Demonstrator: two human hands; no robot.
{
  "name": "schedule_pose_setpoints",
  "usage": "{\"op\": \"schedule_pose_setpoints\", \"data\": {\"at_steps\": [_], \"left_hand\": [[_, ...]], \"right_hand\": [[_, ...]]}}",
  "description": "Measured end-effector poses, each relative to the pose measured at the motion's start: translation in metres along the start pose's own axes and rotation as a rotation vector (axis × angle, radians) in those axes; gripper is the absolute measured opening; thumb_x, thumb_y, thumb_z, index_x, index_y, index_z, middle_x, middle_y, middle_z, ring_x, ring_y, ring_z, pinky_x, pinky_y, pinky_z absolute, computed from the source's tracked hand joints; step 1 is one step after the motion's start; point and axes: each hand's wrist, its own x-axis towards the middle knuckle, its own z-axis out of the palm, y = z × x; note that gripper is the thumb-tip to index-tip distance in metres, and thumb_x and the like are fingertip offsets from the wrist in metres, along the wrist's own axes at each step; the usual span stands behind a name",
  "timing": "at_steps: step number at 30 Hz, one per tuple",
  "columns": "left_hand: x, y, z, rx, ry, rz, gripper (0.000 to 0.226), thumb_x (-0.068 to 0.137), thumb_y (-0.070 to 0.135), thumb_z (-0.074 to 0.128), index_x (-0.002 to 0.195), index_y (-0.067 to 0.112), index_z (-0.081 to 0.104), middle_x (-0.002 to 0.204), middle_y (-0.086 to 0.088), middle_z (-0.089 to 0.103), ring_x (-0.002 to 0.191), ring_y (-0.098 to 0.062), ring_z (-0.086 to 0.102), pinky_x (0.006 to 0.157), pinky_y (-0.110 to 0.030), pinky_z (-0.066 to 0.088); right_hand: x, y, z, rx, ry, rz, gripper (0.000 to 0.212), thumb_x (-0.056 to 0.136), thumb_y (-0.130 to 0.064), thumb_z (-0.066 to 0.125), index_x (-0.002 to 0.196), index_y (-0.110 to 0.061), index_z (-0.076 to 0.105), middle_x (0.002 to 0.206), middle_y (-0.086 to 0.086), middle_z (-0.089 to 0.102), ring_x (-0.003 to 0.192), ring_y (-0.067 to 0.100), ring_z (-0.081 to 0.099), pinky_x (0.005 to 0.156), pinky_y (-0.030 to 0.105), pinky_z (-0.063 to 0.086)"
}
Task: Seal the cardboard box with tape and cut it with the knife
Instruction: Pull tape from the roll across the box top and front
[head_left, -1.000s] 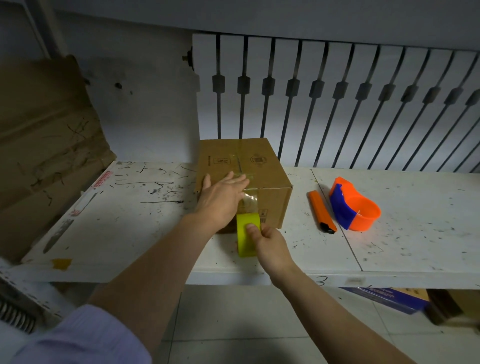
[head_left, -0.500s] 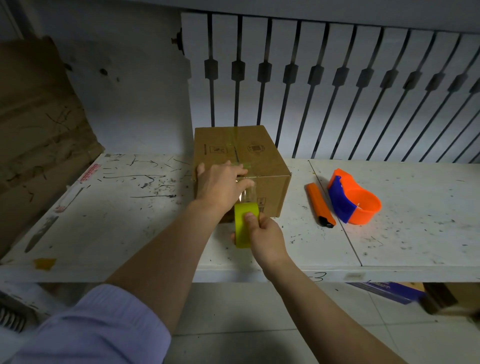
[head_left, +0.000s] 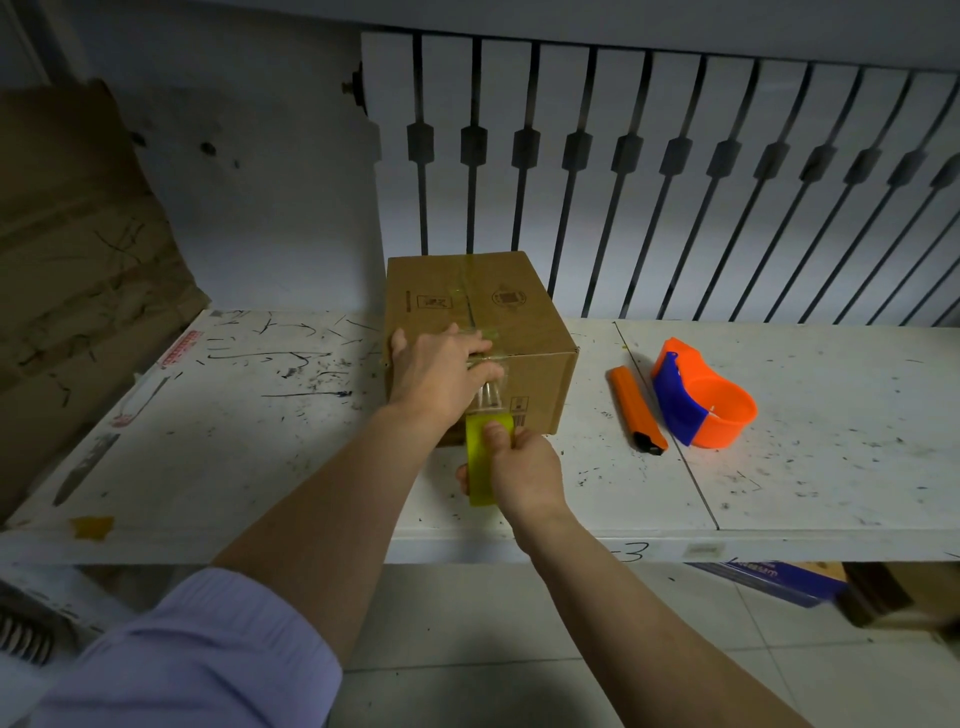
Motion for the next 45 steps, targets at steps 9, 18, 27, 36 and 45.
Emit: {"op": "schedule_pose_setpoints", "data": {"at_steps": [9,18,27,36,45], "left_hand": [[-0.002,0.000,0.000,-0.011,0.007,-0.005,0.044,0.082,0.046,0.059,0.120,0.025,0.060,0.138,0.006,0.054,0.136,-0.014,0.038,0.117,-0.053,0.008],[-0.003,-0.007,-0.004,-0.063,-0.039,0.057,0.049,0.079,0.040,0.065,0.125,0.026,0.056,0.141,0.008,0.049,0.138,-0.011,0.035,0.119,-0.049,0.004],[-0.007,-0.004,0.003,0.029,0.107,0.103,0.041,0.082,0.038,0.062,0.120,0.026,0.058,0.131,0.002,0.058,0.121,-0.020,0.052,0.116,-0.043,0.021],[-0.005,0.000,0.003,-0.027,0.053,0.053,0.041,0.085,0.027,0.061,0.125,0.019,0.056,0.141,-0.003,0.051,0.136,-0.018,0.038,0.120,-0.043,0.010],[-0.067,0.007,-0.001,-0.157,0.394,-0.234,0.033,0.086,0.018,0.056,0.119,0.012,0.054,0.121,-0.011,0.057,0.117,-0.028,0.049,0.097,-0.042,0.042]], "right_hand": [[0.004,0.007,-0.004,-0.002,0.000,0.057,0.030,0.096,-0.035,0.037,0.076,-0.021,0.055,0.072,0.010,0.072,0.070,0.027,0.070,0.075,0.040,0.058],[0.003,0.016,-0.006,0.068,-0.025,0.082,0.032,0.098,-0.035,0.036,0.080,-0.018,0.056,0.063,0.003,0.066,0.056,0.018,0.064,0.054,0.024,0.051],[0.008,0.016,-0.001,0.178,-0.069,0.060,0.029,0.099,-0.029,0.034,0.079,-0.021,0.053,0.066,0.005,0.064,0.054,0.015,0.059,0.049,0.018,0.048],[0.005,0.014,-0.002,0.090,-0.028,0.097,0.025,0.098,-0.033,0.039,0.094,-0.012,0.053,0.089,0.002,0.060,0.083,0.021,0.056,0.073,0.028,0.042],[0.000,0.014,-0.009,0.031,0.009,0.098,0.034,0.094,-0.033,0.049,0.103,-0.001,0.056,0.088,0.005,0.055,0.074,0.015,0.048,0.073,0.029,0.036]]}}
